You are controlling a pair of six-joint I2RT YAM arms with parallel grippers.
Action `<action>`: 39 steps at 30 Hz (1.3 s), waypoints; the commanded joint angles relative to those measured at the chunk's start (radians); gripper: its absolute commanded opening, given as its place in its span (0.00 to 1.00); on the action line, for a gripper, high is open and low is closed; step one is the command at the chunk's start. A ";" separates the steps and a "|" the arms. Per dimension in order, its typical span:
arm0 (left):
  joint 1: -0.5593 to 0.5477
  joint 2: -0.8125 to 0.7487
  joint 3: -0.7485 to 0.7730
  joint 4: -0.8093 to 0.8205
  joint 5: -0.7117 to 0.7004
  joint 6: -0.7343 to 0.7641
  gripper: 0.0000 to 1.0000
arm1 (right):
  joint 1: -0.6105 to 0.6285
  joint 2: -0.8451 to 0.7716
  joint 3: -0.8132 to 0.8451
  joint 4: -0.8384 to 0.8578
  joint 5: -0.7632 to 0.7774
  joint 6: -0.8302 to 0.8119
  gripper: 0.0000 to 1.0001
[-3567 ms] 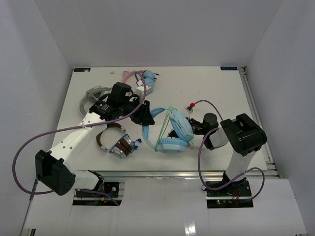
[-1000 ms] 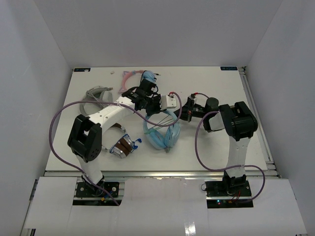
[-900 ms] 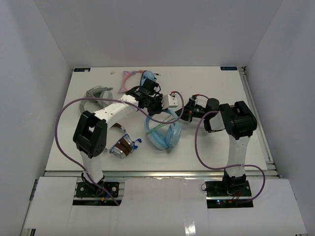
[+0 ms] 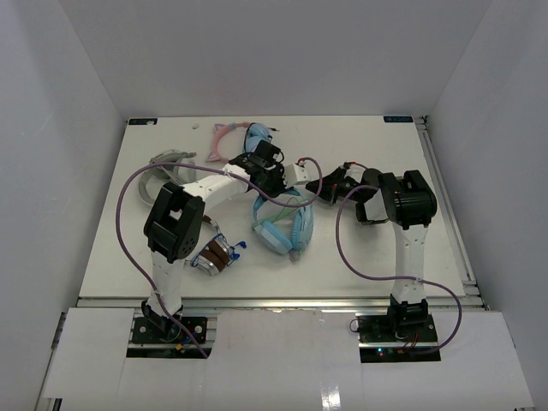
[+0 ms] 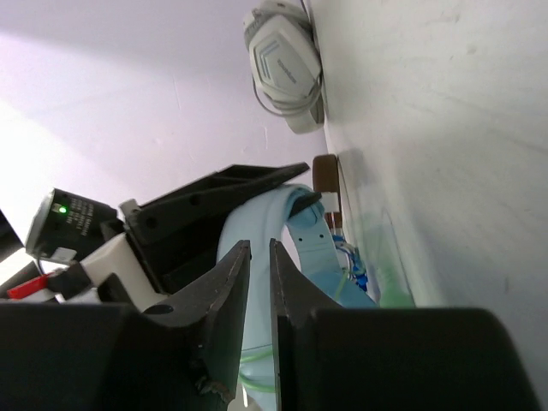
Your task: Wrap the headphones
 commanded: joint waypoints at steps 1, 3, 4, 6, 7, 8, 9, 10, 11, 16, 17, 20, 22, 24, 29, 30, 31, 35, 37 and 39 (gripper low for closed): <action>0.008 -0.006 -0.017 -0.006 0.004 0.002 0.08 | -0.017 0.024 -0.004 0.527 0.054 0.016 0.24; 0.008 -0.007 -0.017 -0.005 0.000 0.001 0.07 | -0.017 0.024 -0.007 0.526 0.057 0.009 0.23; 0.008 -0.005 -0.017 -0.006 -0.002 0.002 0.07 | -0.017 0.024 -0.009 0.526 0.057 0.007 0.22; 0.008 -0.003 -0.017 -0.006 -0.010 -0.002 0.07 | -0.017 0.022 -0.016 0.526 0.059 -0.001 0.21; 0.008 -0.003 -0.017 -0.006 -0.013 -0.003 0.08 | -0.017 0.020 -0.021 0.526 0.060 -0.005 0.21; 0.008 -0.002 -0.017 -0.005 -0.016 -0.004 0.08 | -0.018 0.017 -0.024 0.525 0.061 -0.009 0.21; 0.008 0.001 -0.017 -0.004 -0.019 -0.005 0.09 | -0.019 0.013 -0.026 0.524 0.062 -0.014 0.21; 0.008 0.003 -0.016 -0.003 -0.030 -0.008 0.11 | -0.023 0.005 -0.036 0.524 0.063 -0.021 0.21; 0.008 0.006 -0.015 -0.003 -0.042 -0.013 0.17 | -0.027 -0.003 -0.045 0.524 0.064 -0.025 0.21; 0.008 0.009 -0.006 -0.004 -0.069 -0.024 0.28 | -0.047 -0.048 -0.091 0.524 0.070 -0.044 0.22; 0.008 0.007 -0.005 -0.003 -0.068 -0.028 0.29 | -0.050 -0.056 -0.101 0.524 0.071 -0.049 0.22; 0.009 0.000 0.000 0.000 -0.060 -0.037 0.36 | -0.056 -0.087 -0.127 0.516 0.071 -0.082 0.21; 0.010 -0.006 0.000 0.001 -0.059 -0.041 0.38 | -0.058 -0.109 -0.141 0.496 0.066 -0.107 0.21; 0.010 -0.012 -0.006 0.006 -0.064 -0.045 0.42 | -0.058 -0.126 -0.152 0.447 0.064 -0.141 0.21; 0.010 -0.015 -0.016 0.019 -0.077 -0.054 0.45 | -0.056 -0.143 -0.164 0.435 0.064 -0.165 0.21; 0.010 -0.015 -0.017 0.022 -0.078 -0.056 0.45 | -0.057 -0.144 -0.165 0.435 0.063 -0.165 0.21; 0.010 -0.016 -0.016 0.023 -0.076 -0.057 0.45 | -0.058 -0.145 -0.166 0.436 0.063 -0.165 0.21; 0.010 -0.022 -0.020 0.037 -0.065 -0.061 0.48 | -0.060 -0.148 -0.167 0.437 0.063 -0.166 0.21; 0.010 -0.032 -0.022 0.047 -0.061 -0.066 0.50 | -0.060 -0.151 -0.168 0.437 0.063 -0.165 0.21; 0.011 -0.038 -0.021 0.051 -0.065 -0.072 0.53 | -0.060 -0.154 -0.169 0.437 0.064 -0.166 0.21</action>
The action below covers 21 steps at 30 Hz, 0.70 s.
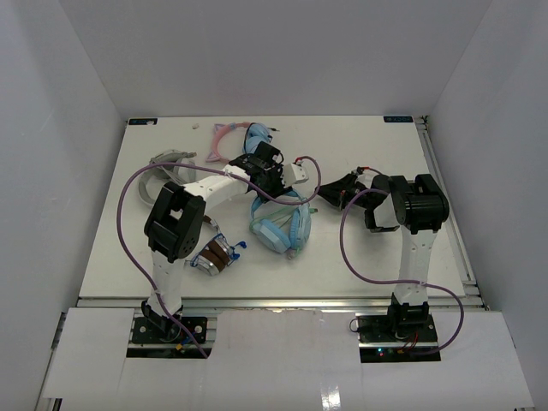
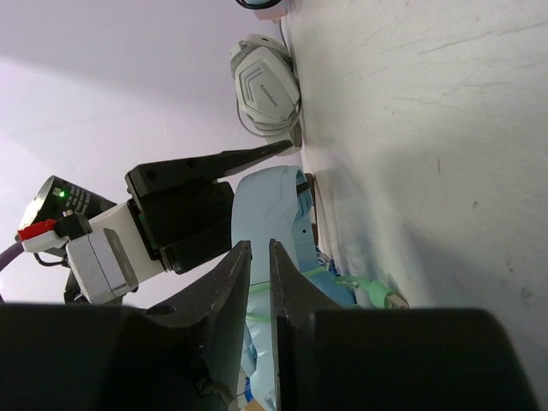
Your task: Wrap the headphones
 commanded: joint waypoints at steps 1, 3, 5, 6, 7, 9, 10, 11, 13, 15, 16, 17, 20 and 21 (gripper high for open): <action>0.009 -0.046 -0.004 0.039 0.003 -0.019 0.54 | -0.003 -0.046 -0.009 0.462 -0.001 -0.022 0.21; 0.010 -0.053 -0.002 0.040 0.004 -0.022 0.55 | -0.003 -0.050 -0.011 0.462 0.001 -0.025 0.21; 0.011 -0.058 -0.003 0.045 0.004 -0.025 0.55 | -0.005 -0.055 -0.013 0.462 0.003 -0.027 0.21; 0.012 -0.059 -0.003 0.047 0.003 -0.028 0.55 | -0.005 -0.058 -0.014 0.462 0.004 -0.028 0.21; 0.013 -0.060 -0.002 0.048 0.002 -0.031 0.56 | -0.004 -0.062 -0.016 0.461 0.006 -0.028 0.21; 0.015 -0.063 -0.006 0.058 -0.006 -0.037 0.61 | -0.005 -0.067 -0.018 0.458 0.007 -0.033 0.20; 0.015 -0.066 -0.009 0.064 -0.009 -0.038 0.62 | -0.006 -0.068 -0.018 0.458 0.007 -0.032 0.20; 0.015 -0.068 -0.012 0.070 -0.012 -0.039 0.62 | -0.006 -0.068 -0.019 0.458 0.008 -0.032 0.20; 0.016 -0.072 -0.015 0.080 -0.023 -0.042 0.63 | -0.007 -0.068 -0.019 0.458 0.007 -0.031 0.20; 0.018 -0.073 -0.016 0.092 -0.033 -0.049 0.66 | -0.009 -0.064 -0.019 0.458 0.007 -0.031 0.20; 0.018 -0.077 -0.016 0.099 -0.034 -0.050 0.66 | -0.010 -0.061 -0.018 0.458 0.007 -0.031 0.20; 0.018 -0.080 -0.016 0.104 -0.033 -0.052 0.67 | -0.011 -0.058 -0.018 0.458 0.007 -0.031 0.20; 0.018 -0.087 -0.024 0.115 -0.036 -0.053 0.70 | -0.015 -0.051 -0.020 0.464 0.007 -0.029 0.20; 0.018 -0.089 -0.027 0.120 -0.040 -0.054 0.75 | -0.015 -0.048 -0.019 0.469 0.008 -0.027 0.20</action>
